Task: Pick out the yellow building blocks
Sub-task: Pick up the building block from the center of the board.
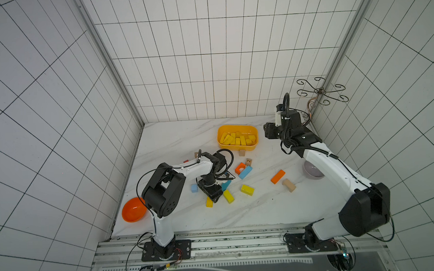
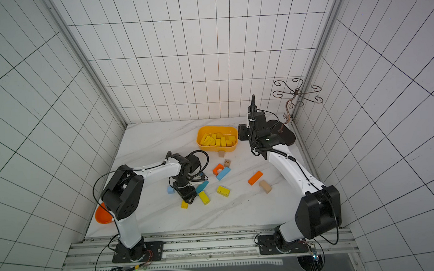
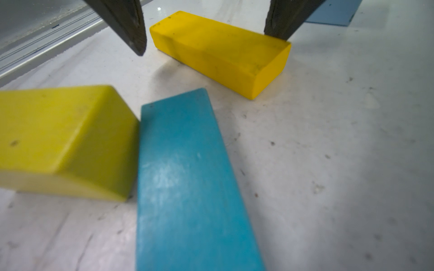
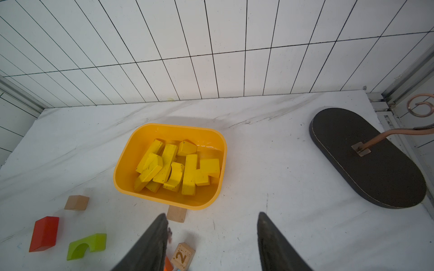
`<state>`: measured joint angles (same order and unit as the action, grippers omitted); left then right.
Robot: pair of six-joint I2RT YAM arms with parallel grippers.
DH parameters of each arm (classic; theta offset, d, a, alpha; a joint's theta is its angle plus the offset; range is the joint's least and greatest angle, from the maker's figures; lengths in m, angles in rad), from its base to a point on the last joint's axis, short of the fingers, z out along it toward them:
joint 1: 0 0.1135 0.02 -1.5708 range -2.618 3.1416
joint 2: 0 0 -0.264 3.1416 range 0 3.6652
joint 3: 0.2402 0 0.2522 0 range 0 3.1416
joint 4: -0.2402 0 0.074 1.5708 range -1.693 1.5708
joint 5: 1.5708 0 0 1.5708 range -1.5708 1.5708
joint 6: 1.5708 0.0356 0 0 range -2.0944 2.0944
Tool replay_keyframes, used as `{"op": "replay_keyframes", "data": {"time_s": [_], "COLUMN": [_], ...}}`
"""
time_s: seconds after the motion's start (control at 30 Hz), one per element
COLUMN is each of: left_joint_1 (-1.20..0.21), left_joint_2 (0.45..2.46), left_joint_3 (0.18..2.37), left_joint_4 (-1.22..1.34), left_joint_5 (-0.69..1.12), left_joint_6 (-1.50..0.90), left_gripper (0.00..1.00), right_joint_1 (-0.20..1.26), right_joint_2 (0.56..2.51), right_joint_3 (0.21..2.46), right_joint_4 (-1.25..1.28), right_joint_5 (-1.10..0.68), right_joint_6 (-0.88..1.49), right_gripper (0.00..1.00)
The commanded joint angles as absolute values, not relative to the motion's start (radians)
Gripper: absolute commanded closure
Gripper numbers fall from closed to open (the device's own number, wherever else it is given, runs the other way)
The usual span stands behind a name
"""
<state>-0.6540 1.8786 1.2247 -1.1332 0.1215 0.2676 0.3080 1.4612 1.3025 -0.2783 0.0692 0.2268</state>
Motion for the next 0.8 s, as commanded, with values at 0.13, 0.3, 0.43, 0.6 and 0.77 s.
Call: {"op": "replay_keyframes", "data": {"time_s": [0.13,0.3,0.43,0.6,0.77], "left_joint_1": [-0.686,-0.702,-0.708,-0.708,-0.708], "left_joint_2": [1.931,1.921,1.901,1.877,1.844], "left_joint_3": [1.197,1.166,1.138,1.122,1.11], "left_joint_4": [-1.061,-1.026,-1.009,-1.005,-1.012], "left_joint_5": [0.075,-0.001,-0.04,-0.066,-0.093], "left_joint_6": [0.265,0.268,0.273,0.277,0.286], "left_gripper": [0.25,0.31,0.38,0.51,0.62], "right_joint_1": [0.303,0.304,0.304,0.304,0.304], "right_joint_2": [1.458,1.453,1.452,1.451,1.444], "right_joint_3": [1.268,1.266,1.264,1.258,1.252], "right_joint_4": [-0.264,-0.264,-0.263,-0.256,-0.253], "right_joint_5": [0.071,0.071,0.068,0.056,0.055], "right_joint_6": [0.216,0.216,0.219,0.226,0.227], "right_gripper": [0.4,0.4,0.4,0.4,0.4]}}
